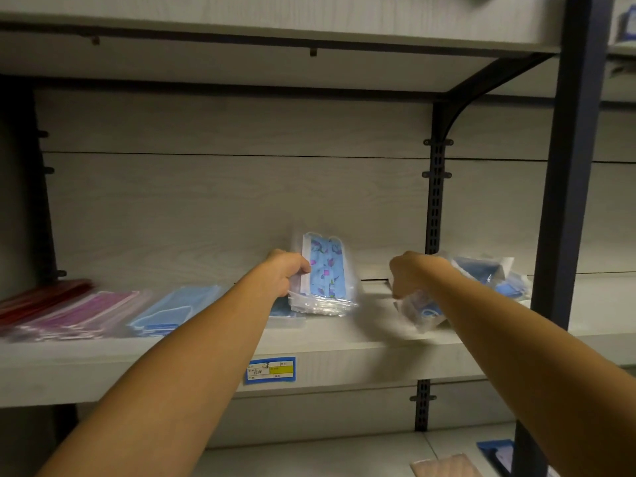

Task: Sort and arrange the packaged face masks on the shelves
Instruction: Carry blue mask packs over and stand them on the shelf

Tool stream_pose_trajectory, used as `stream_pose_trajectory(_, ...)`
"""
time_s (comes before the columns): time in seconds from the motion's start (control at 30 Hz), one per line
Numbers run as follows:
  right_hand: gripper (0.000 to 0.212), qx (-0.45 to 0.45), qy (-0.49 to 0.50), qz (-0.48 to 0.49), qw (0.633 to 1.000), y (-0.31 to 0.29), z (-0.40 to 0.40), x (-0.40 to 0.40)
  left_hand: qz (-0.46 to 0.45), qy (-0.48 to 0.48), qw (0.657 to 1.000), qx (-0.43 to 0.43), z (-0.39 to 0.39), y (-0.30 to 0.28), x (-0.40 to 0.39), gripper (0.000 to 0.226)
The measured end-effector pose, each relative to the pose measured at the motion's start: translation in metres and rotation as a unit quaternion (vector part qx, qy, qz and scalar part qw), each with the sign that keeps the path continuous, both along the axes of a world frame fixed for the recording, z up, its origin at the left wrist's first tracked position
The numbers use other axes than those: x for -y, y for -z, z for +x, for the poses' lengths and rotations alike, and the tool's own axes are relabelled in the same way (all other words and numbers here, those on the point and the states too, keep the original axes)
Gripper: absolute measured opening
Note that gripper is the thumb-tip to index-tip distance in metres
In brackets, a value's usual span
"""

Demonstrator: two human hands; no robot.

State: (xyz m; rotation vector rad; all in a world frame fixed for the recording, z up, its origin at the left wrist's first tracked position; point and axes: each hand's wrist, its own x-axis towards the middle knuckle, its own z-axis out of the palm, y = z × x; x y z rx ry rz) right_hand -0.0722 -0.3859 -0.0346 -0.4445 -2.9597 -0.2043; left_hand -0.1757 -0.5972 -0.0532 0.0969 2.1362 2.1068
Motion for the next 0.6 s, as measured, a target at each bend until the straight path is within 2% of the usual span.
stream_pose_trajectory(0.07, 0.032, -0.031, -0.007, -0.074, 0.997, -0.006, -0.009, 0.009, 0.017, 0.001, 1.000, -0.026, 0.001, 0.000, 0.001, 0.036)
stream_pose_trajectory(0.13, 0.051, -0.077, -0.031, -0.196, 0.977, -0.007, -0.015, 0.023, 0.030, 0.003, 0.998, -0.050, -0.002, -0.001, 0.004, 0.047)
stream_pose_trajectory(0.2, 0.068, -0.106, -0.034, -0.359, 0.927, -0.001, -0.022, 0.034, 0.053, -0.003, 0.996, -0.069, 0.001, -0.002, 0.005, 0.064)
stream_pose_trajectory(0.23, 0.070, -0.116, -0.035, -0.429, 0.895, 0.005, -0.028, 0.039, 0.067, -0.006, 0.995, -0.075, 0.000, 0.000, 0.005, 0.070)
stream_pose_trajectory(0.3, 0.074, -0.143, -0.052, -0.514, 0.844, 0.017, -0.040, 0.044, 0.081, -0.004, 0.992, -0.095, 0.001, 0.002, 0.006, 0.075)
stream_pose_trajectory(0.4, 0.068, -0.179, -0.058, -0.578, 0.794, 0.027, -0.050, 0.050, 0.075, 0.017, 0.990, -0.118, 0.002, 0.003, 0.008, 0.072)
stream_pose_trajectory(0.47, 0.052, -0.195, -0.073, -0.604, 0.769, 0.028, -0.048, 0.054, 0.051, 0.030, 0.990, -0.131, 0.004, 0.003, 0.008, 0.066)
stream_pose_trajectory(0.6, 0.039, -0.210, -0.123, -0.601, 0.761, 0.029, -0.046, 0.054, 0.015, 0.017, 0.986, -0.163, 0.006, 0.000, 0.005, 0.066)
